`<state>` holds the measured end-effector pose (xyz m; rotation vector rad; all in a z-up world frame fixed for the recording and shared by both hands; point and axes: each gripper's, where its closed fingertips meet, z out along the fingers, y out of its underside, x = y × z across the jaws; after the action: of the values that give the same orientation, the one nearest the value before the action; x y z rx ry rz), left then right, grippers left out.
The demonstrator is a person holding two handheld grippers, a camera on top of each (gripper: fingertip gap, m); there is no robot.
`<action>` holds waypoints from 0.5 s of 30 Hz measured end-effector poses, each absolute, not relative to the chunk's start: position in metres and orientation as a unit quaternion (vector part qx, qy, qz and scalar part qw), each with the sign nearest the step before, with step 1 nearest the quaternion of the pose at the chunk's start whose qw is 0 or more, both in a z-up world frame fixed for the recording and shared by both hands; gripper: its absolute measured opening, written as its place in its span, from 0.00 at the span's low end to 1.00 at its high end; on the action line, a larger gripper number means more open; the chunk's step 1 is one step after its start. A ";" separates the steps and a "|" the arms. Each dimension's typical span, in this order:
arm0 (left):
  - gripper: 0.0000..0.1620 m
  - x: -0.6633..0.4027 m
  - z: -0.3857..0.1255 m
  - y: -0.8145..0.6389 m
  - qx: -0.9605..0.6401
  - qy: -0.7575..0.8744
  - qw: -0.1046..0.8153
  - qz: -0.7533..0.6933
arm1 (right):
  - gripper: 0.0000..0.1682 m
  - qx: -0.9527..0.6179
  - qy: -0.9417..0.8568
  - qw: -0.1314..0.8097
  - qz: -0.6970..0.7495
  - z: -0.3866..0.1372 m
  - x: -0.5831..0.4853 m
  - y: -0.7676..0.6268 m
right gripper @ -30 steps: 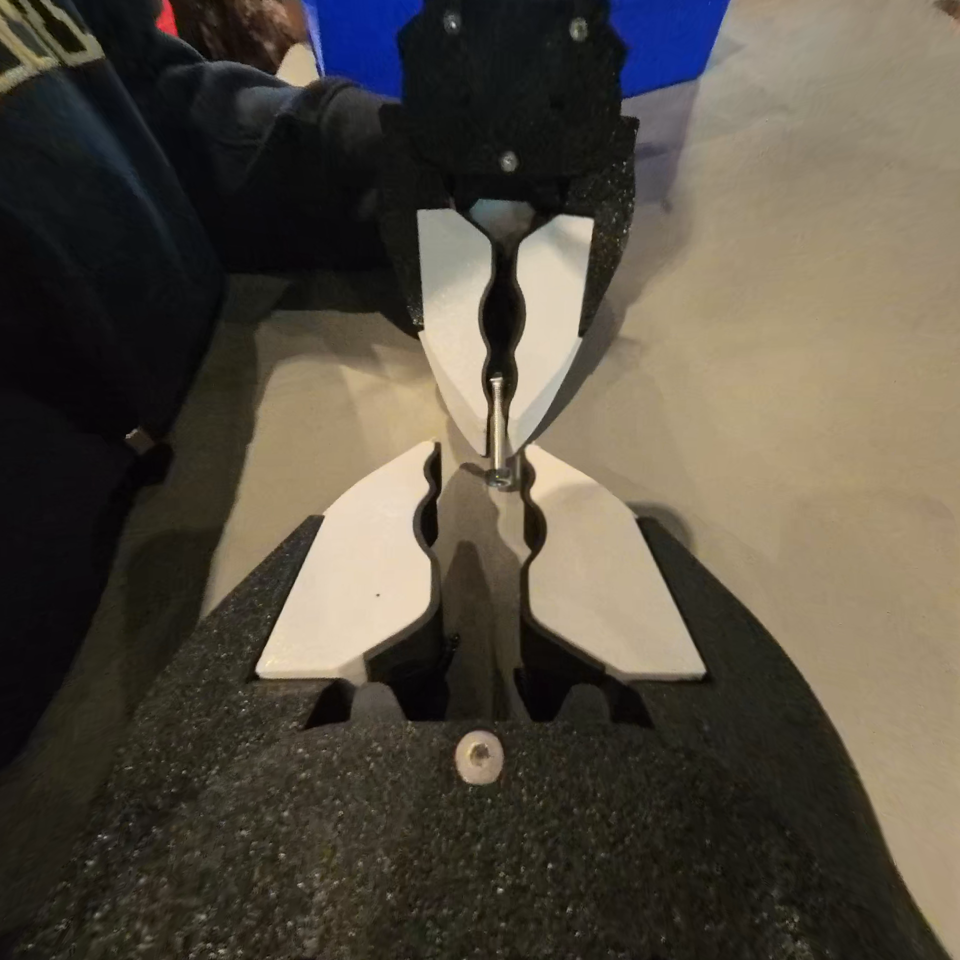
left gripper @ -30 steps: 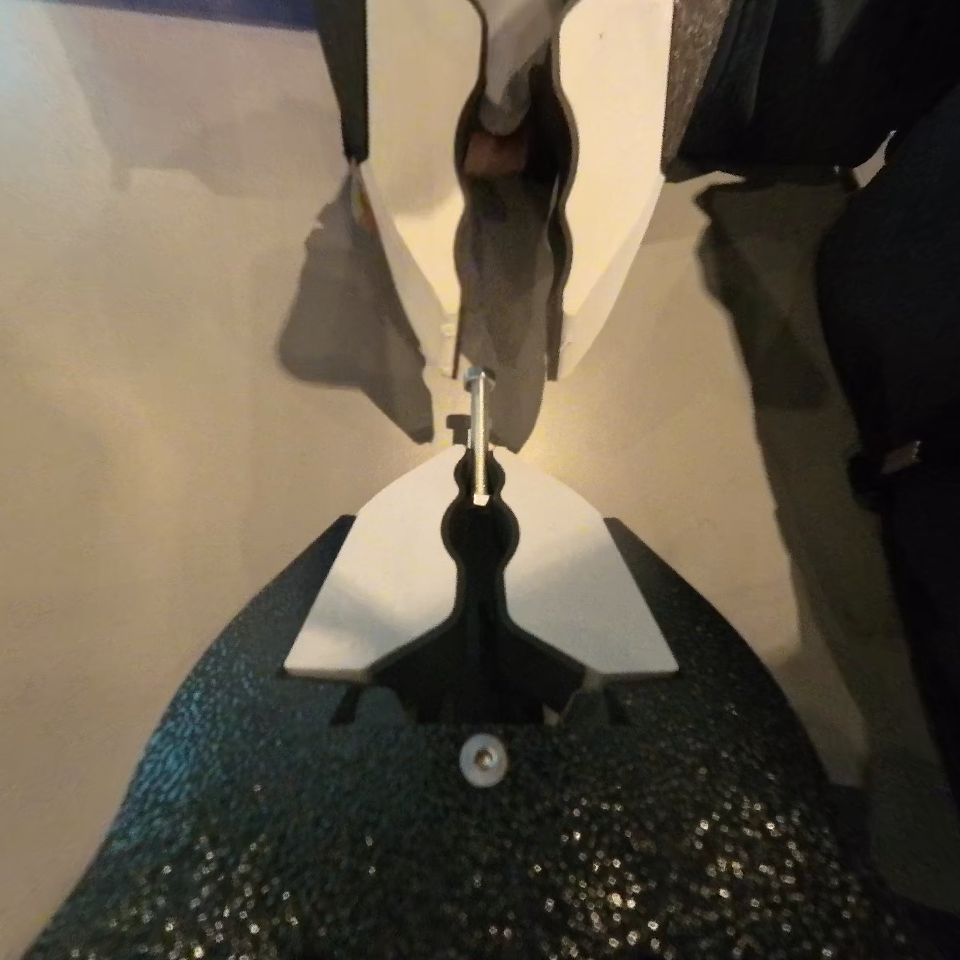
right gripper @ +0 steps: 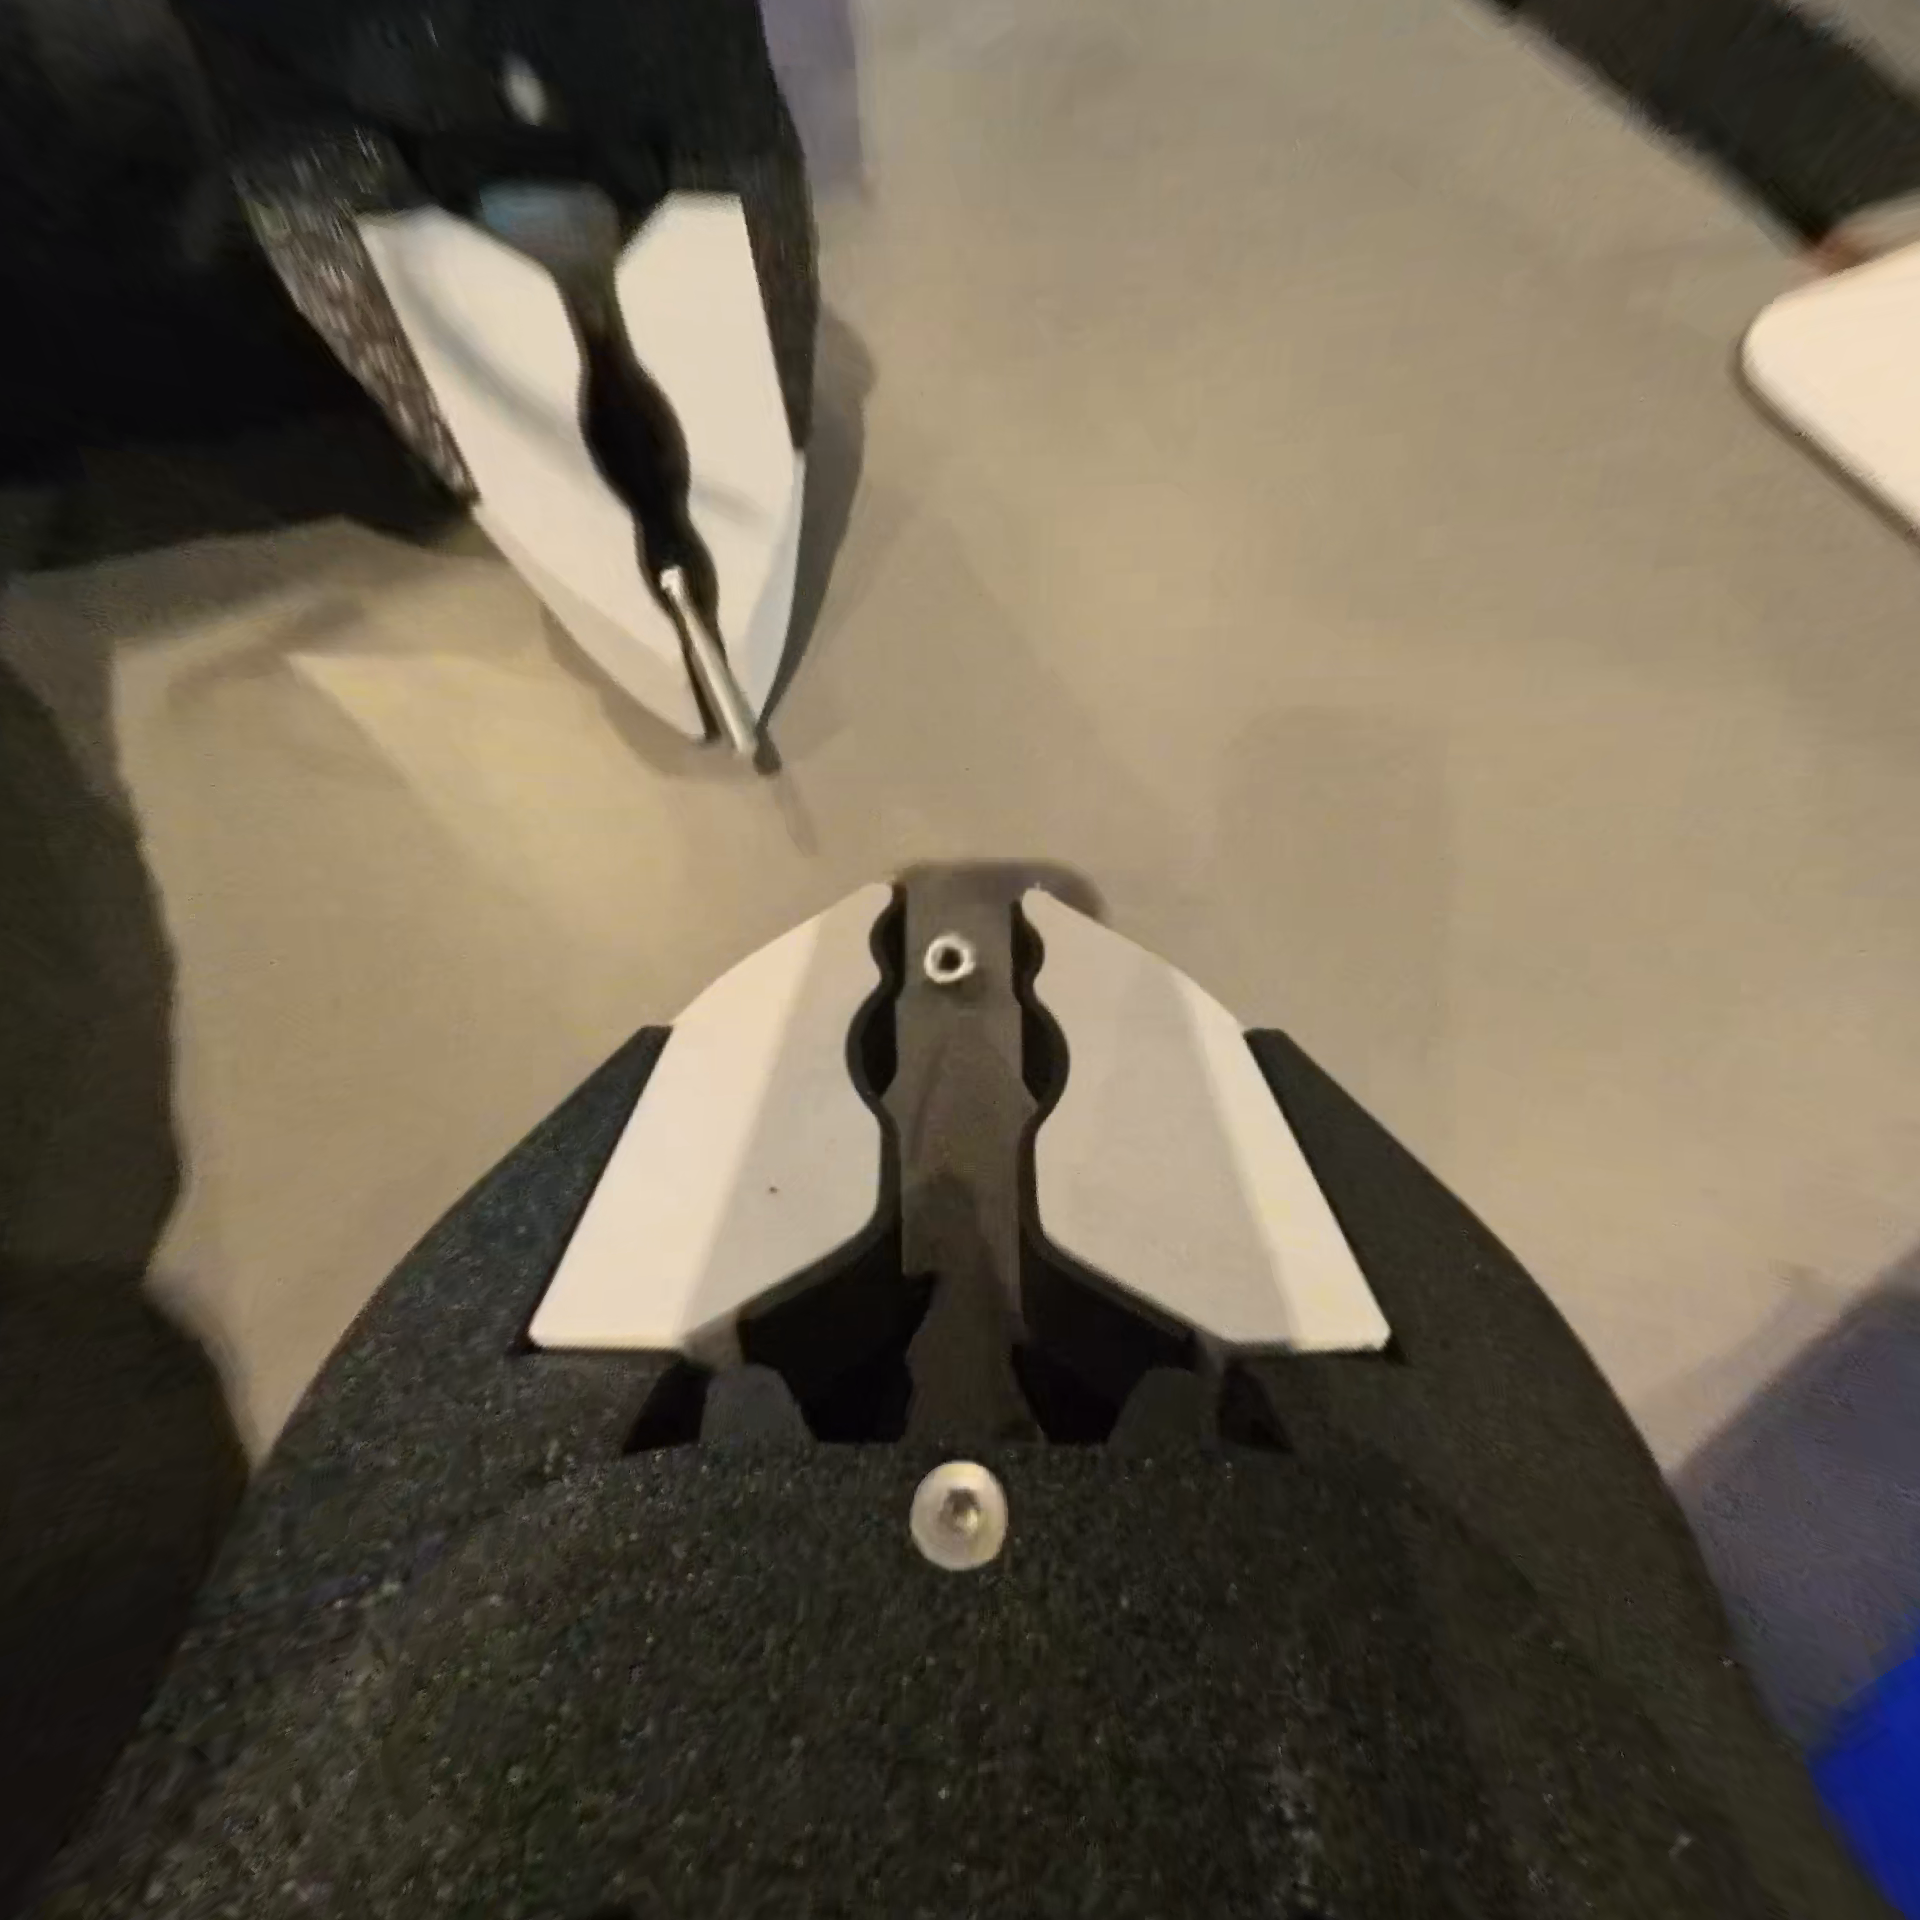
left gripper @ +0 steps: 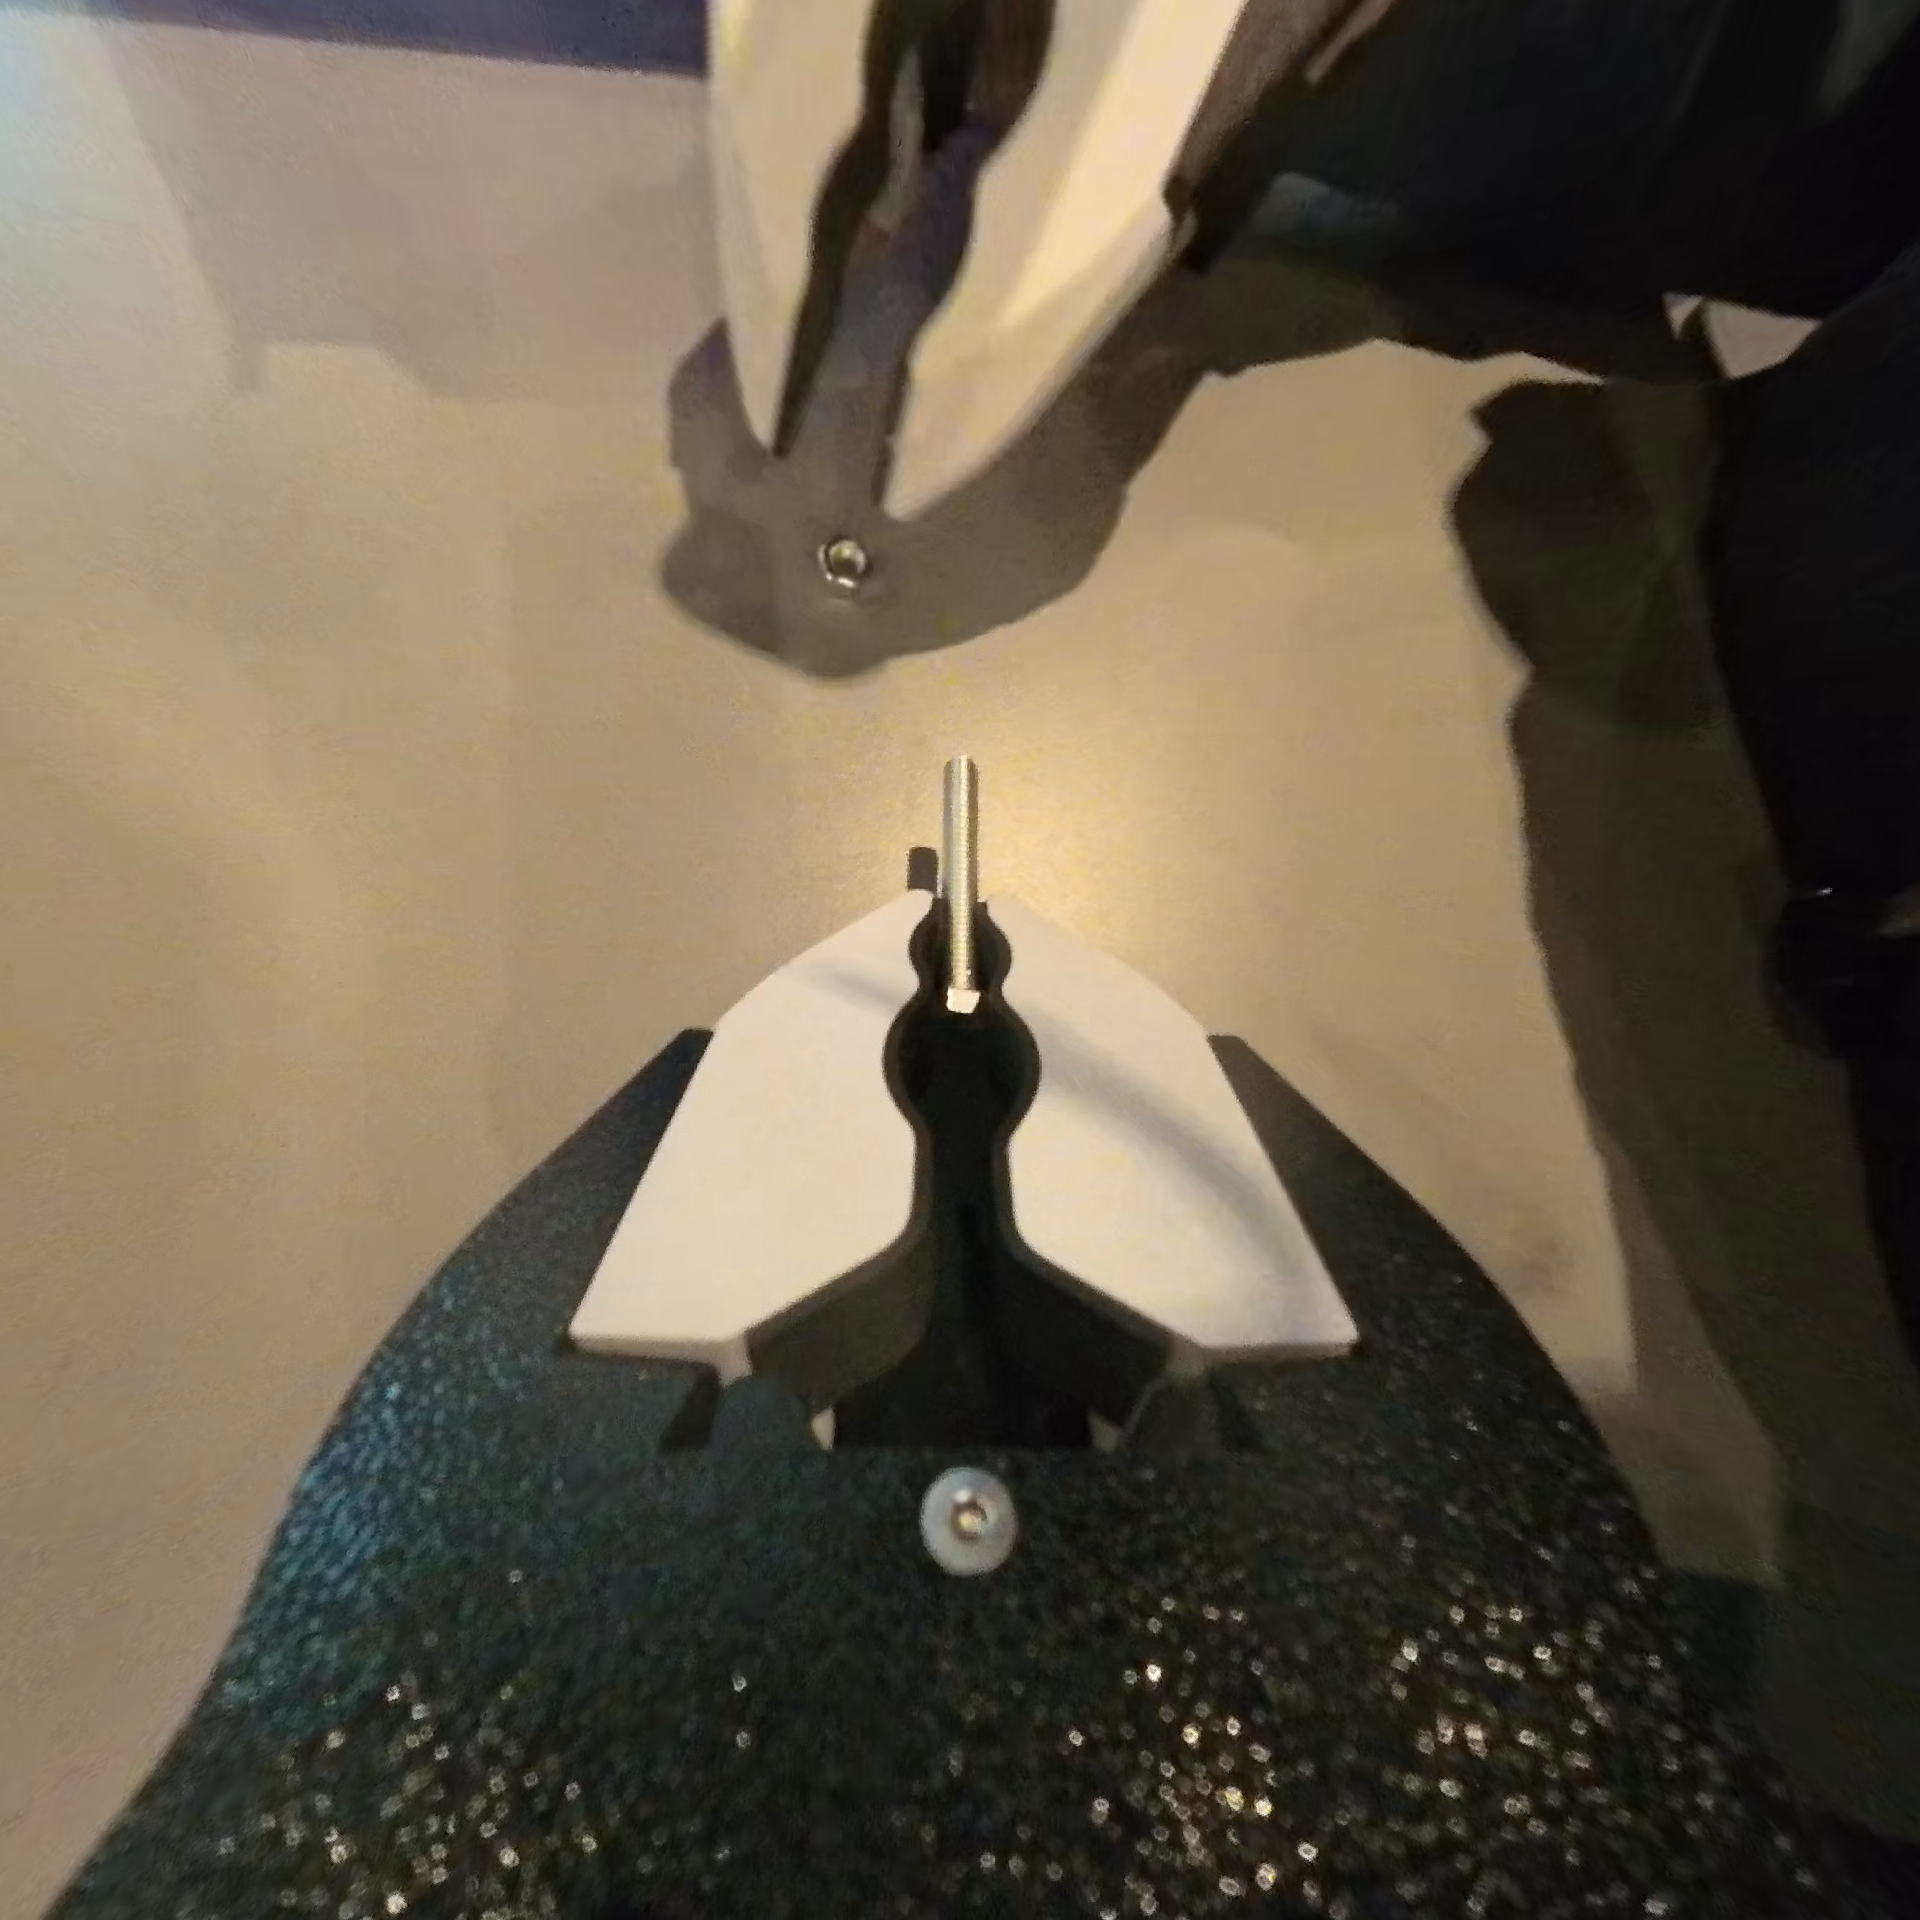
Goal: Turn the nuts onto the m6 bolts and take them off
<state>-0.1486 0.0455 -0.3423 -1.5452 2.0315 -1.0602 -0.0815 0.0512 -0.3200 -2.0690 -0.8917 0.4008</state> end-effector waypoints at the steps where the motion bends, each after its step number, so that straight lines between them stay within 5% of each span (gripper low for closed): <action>1: 0.03 -0.149 -0.342 0.045 -0.549 0.722 0.187 -0.377 | 0.13 -0.835 -0.352 0.395 0.153 -0.327 -0.081 0.045; 13: 0.03 -0.149 -0.342 0.045 -0.549 0.722 0.188 -0.377 | 0.14 -0.863 -0.299 0.388 0.123 -0.343 -0.084 0.055; 15: 0.03 -0.149 -0.342 0.045 -0.549 0.722 0.188 -0.377 | 0.07 -0.867 -0.292 0.386 0.118 -0.343 -0.082 0.057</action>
<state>-0.1488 0.0451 -0.3420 -1.5448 2.0320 -1.0610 -0.0817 0.0570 -0.3432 -2.2076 -0.7434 0.3013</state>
